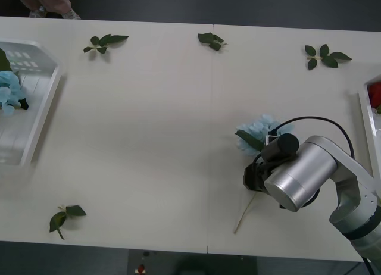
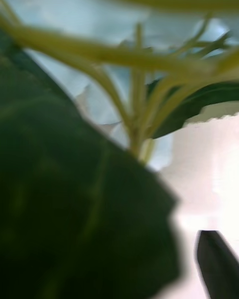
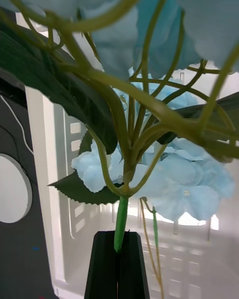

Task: Put the red flowers into the right box and the blue flowers into the left box

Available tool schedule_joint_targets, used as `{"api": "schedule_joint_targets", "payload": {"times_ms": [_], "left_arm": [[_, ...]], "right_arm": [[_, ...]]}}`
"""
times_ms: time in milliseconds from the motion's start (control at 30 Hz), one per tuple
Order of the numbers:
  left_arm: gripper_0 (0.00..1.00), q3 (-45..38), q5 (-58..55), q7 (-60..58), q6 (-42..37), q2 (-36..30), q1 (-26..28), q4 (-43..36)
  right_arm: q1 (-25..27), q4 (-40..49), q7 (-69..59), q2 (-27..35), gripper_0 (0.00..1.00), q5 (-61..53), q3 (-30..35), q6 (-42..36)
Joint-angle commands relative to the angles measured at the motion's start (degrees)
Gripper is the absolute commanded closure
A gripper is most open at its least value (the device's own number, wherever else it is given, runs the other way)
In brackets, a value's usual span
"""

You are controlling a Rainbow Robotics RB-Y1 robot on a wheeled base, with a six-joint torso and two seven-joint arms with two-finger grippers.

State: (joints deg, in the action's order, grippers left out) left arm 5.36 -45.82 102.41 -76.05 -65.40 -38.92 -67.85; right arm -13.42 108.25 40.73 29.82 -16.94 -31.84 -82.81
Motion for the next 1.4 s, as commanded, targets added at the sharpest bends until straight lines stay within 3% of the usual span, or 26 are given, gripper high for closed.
{"api": "schedule_joint_targets", "payload": {"times_ms": [33,100,267,467,533,800,967,1400], "left_arm": [[1.0,5.27,-0.06,2.79,4.59,-0.52,0.34,0.79],[1.0,8.0,-0.06,2.44,6.53,-0.43,0.42,0.88],[0.98,11.25,-0.33,2.09,8.28,-0.43,0.34,1.32],[0.78,11.69,-2.17,2.18,8.72,-0.43,0.42,2.37],[0.71,11.69,-3.84,2.44,9.78,-0.43,0.42,3.43],[0.19,11.42,-7.53,3.32,13.56,-0.43,0.42,4.75],[0.0,9.4,-13.69,3.32,14.7,-0.43,0.42,4.04],[0.0,2.55,-26.17,0.69,11.71,1.15,0.95,-5.89]], "right_arm": [[-0.64,1.0,-1.97,-1.52,0.92,0.41,-0.15,0.11],[-0.64,1.09,-2.06,-1.52,1.0,0.41,-0.15,0.11],[-0.64,1.0,-2.06,-1.61,1.0,0.5,-0.24,0.11],[-0.73,1.09,-2.06,-1.61,1.0,1.2,-0.15,0.11],[-0.81,1.18,-1.97,-1.61,1.0,1.82,-0.15,0.11],[-0.99,5.83,4.62,-0.38,1.0,2.7,2.83,-0.16],[-0.99,8.91,14.64,-0.38,1.0,-1.43,8.28,-1.12],[-0.99,13.48,37.85,-0.38,1.0,-19.19,25.07,-1.39]]}}
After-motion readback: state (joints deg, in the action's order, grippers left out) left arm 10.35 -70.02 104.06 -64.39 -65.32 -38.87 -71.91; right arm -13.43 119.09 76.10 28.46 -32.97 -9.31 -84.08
